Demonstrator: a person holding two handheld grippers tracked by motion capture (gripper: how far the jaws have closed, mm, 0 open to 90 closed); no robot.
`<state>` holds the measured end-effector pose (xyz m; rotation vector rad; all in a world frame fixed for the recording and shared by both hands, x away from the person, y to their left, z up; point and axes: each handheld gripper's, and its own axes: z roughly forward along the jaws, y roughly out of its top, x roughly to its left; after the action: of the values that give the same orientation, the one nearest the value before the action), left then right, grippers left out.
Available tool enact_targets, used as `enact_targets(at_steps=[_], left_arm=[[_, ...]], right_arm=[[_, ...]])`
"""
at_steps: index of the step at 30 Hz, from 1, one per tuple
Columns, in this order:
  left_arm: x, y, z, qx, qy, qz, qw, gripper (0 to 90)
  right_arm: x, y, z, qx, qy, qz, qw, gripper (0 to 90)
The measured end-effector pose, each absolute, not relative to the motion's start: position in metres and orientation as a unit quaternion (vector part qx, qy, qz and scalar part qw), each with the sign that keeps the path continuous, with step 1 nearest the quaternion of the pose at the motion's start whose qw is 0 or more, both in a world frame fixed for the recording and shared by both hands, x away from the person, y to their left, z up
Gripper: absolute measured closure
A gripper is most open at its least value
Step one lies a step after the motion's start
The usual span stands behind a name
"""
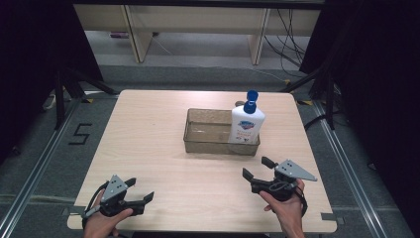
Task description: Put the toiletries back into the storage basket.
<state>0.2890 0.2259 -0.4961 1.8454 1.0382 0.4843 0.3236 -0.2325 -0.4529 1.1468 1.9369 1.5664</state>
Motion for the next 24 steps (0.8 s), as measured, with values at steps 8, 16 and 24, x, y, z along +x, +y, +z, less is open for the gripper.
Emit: enact_targets(at_steps=[8, 16, 24], left_arm=[[0.289, 0.226, -0.496, 0.755, 0.422, 0.200, 0.461, 17.2], [0.289, 0.226, -0.496, 0.754, 0.423, 0.200, 0.461, 17.1], [0.289, 0.226, -0.496, 0.755, 0.421, 0.199, 0.461, 17.1]], right_arm=[[0.314, -0.237, -0.457, 0.412, 0.700, 0.549, 0.195, 15.3], [0.307, -0.238, -0.462, 0.419, 0.707, 0.539, 0.186, 15.3], [0.301, -0.241, -0.467, 0.420, 0.708, 0.538, 0.181, 15.3]])
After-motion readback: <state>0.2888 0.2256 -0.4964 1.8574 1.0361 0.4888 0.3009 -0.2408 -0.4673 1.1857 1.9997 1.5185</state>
